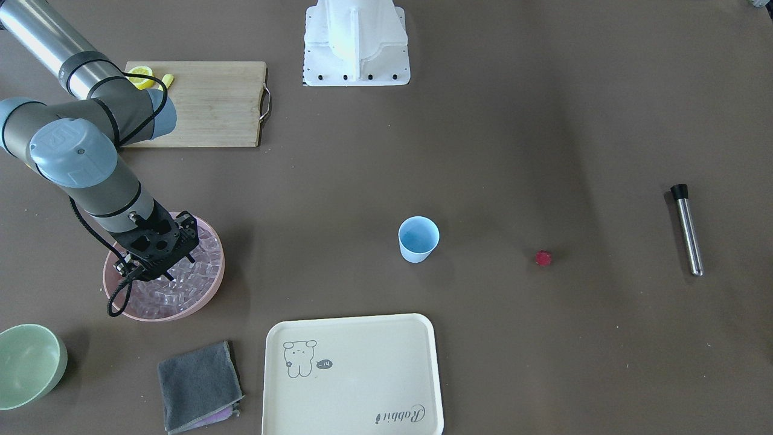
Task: Mash ice and strawberries in cup
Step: 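Lower the right gripper into the ice and grasp a clear ice cube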
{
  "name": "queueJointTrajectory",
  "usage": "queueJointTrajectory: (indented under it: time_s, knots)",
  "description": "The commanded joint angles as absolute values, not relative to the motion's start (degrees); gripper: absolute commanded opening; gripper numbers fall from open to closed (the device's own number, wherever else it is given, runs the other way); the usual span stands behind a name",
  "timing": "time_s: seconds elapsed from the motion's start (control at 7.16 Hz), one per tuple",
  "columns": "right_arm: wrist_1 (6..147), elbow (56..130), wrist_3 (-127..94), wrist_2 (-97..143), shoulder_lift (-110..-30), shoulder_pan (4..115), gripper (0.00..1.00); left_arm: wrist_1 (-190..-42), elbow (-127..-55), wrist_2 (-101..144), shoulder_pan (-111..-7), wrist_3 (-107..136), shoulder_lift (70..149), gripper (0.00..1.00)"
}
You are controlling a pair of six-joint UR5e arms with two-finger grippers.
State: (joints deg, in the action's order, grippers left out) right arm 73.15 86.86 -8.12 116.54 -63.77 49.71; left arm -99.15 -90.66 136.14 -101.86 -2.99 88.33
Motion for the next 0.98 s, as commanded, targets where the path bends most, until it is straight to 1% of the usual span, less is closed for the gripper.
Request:
queueJointTrajectory:
  time_s: [0.0, 0.14, 0.28, 0.56, 0.84]
  knots:
    - [73.13, 87.27, -11.33, 117.5, -63.81, 49.75, 0.2, -99.14, -90.79, 136.14, -101.87, -2.99, 88.33, 0.99]
    - [73.13, 87.28, -11.6, 117.51, -63.9, 49.75, 0.05, -99.14, -91.31, 136.14, -101.87, -2.99, 88.33, 0.99]
    - [73.04, 87.36, -13.25, 117.51, -63.9, 49.66, 0.01, -99.14, -91.49, 136.14, -101.87, -2.99, 87.81, 0.99]
    - [73.12, 88.06, -13.97, 117.51, -63.9, 49.66, 0.0, -99.14, -91.41, 136.14, -101.95, -2.99, 87.63, 0.99]
    - [73.74, 90.78, -14.24, 118.73, -63.55, 51.49, 0.0, -99.23, -91.41, 136.14, -101.95, -2.99, 87.63, 0.99]
